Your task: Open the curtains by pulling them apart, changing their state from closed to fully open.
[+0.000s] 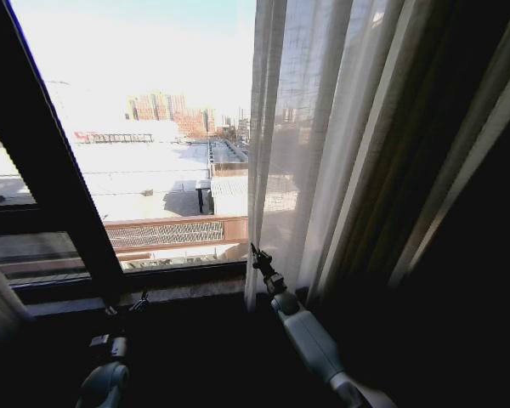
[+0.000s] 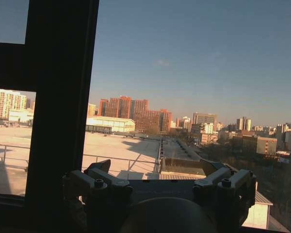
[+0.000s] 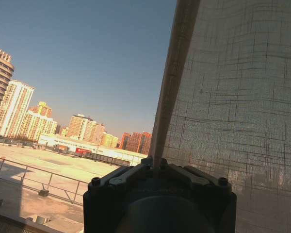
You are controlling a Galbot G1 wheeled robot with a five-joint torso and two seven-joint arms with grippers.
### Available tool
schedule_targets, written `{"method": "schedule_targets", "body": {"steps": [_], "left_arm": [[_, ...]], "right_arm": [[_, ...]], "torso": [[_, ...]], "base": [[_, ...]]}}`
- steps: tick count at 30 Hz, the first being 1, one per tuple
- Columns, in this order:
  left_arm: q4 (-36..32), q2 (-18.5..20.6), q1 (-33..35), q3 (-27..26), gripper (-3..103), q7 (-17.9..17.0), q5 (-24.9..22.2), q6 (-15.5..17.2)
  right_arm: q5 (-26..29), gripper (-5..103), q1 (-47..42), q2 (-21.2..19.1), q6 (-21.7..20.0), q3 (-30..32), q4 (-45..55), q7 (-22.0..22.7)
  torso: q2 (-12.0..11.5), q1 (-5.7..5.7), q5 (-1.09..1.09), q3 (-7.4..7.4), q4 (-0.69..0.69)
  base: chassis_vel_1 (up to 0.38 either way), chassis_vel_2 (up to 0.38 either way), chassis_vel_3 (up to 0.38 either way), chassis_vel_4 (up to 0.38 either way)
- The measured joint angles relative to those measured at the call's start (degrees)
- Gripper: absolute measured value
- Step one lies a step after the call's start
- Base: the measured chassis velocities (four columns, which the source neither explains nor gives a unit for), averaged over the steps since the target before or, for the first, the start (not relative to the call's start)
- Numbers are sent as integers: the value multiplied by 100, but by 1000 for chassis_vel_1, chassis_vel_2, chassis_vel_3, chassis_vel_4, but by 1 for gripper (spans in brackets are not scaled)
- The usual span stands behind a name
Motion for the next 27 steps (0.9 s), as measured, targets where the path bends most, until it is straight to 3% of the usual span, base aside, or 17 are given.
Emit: {"method": "schedule_targets", "body": {"steps": [16, 27], "left_arm": [[0, 0, 0, 0, 100, 0, 0, 0], [0, 0, 0, 1, 100, 0, 0, 0]], "right_arm": [[85, 0, 51, -58, -25, 60, -112, -177], [116, 0, 25, -96, 35, 98, -105, -227]], "torso": [[0, 0, -1, 0, 1], [0, -1, -1, 0, -2]], "base": [[-32, -43, 41, 40], [-246, -238, 248, 229]]}}
